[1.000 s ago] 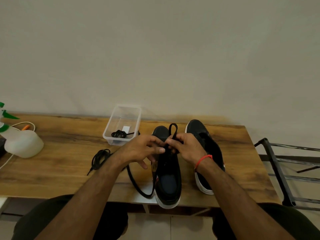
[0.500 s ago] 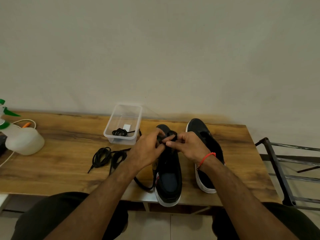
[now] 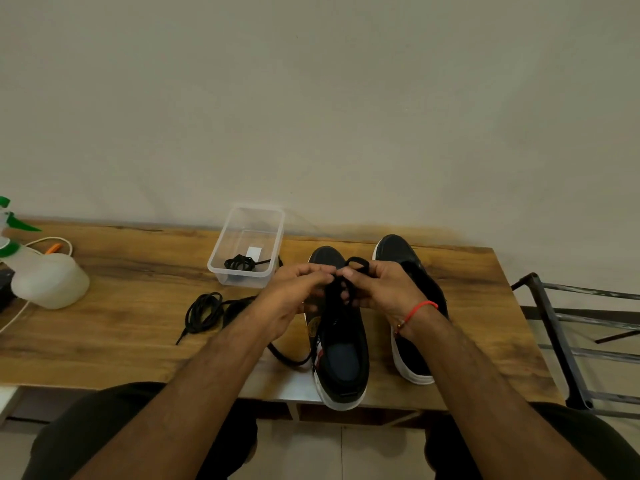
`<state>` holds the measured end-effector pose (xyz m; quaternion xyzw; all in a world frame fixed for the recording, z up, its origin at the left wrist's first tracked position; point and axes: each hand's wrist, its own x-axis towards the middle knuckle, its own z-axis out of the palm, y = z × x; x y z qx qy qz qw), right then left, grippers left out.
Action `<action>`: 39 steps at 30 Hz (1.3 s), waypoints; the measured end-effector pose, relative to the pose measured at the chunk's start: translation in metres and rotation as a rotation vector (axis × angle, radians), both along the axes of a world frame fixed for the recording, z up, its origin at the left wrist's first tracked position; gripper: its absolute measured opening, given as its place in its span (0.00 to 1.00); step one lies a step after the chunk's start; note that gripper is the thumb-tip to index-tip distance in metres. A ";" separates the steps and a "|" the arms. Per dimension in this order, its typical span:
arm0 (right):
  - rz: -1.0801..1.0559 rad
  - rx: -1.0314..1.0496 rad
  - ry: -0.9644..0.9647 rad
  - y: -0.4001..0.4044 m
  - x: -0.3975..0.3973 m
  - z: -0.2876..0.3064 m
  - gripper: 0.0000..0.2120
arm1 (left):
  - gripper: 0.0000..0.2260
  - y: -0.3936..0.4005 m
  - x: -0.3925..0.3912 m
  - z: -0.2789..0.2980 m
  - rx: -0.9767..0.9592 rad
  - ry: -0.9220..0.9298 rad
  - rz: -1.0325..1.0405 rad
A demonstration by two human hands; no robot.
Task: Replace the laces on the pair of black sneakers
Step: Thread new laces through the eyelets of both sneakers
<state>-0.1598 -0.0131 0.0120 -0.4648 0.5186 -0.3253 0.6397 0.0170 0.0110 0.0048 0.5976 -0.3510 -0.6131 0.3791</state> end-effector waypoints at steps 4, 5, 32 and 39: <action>0.042 -0.007 0.003 -0.001 -0.002 -0.001 0.06 | 0.12 -0.002 0.004 0.000 -0.041 0.217 0.203; 0.050 -0.004 -0.001 -0.001 -0.002 -0.001 0.06 | 0.13 -0.003 0.006 0.001 -0.049 0.304 0.248; 0.078 0.004 0.065 -0.003 -0.003 -0.007 0.05 | 0.07 -0.008 0.011 0.008 0.062 0.318 0.216; 0.020 0.062 0.044 -0.002 -0.002 -0.002 0.08 | 0.07 -0.014 0.026 0.020 -0.223 0.451 0.527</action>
